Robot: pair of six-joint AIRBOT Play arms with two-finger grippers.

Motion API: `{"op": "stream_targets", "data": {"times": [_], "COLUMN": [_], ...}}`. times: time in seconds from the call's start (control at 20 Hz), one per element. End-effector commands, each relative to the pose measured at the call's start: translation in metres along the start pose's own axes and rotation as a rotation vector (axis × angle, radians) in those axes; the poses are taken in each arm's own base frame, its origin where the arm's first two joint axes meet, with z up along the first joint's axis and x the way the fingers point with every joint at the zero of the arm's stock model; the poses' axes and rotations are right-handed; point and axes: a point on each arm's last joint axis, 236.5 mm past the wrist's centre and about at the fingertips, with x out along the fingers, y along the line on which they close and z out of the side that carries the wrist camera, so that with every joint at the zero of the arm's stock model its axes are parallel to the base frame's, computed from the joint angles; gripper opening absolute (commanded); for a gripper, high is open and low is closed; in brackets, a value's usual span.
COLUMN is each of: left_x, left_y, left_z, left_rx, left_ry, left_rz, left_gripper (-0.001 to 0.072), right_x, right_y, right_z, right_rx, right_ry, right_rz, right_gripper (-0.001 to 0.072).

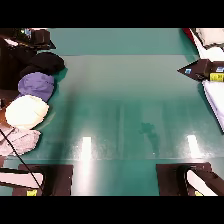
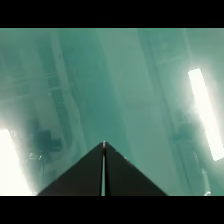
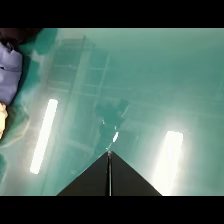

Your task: Fold the shirts.

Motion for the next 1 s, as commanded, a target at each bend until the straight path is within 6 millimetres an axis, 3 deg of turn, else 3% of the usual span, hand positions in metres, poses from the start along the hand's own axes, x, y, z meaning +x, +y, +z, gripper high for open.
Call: {"op": "stream_targets", "data": {"times": [0.0, 0.65, 0.95], "left_x": [0.0, 0.0, -0.001], "left_y": [0.001, 0.001, 0.003], "left_z": [0.003, 0.003, 0.021], "left_rx": [0.0, 0.0, -0.003], "left_ry": [-0.011, -0.012, -0.088], "left_rz": [0.002, 0.002, 0.013], "left_gripper": [0.0026, 0.0026, 0.0027], "right_x": [0.0, 0.0, 0.001], "right_y": [0.002, 0.003, 0.002], "right_z": [0.001, 0.001, 0.003], "right_rx": [-0.001, -0.001, -0.001], "right_ry": [-0.004, -0.004, -0.011], "right_rz": [0.003, 0.007, 0.006], "right_gripper": [0.002, 0.002, 0.002]}}
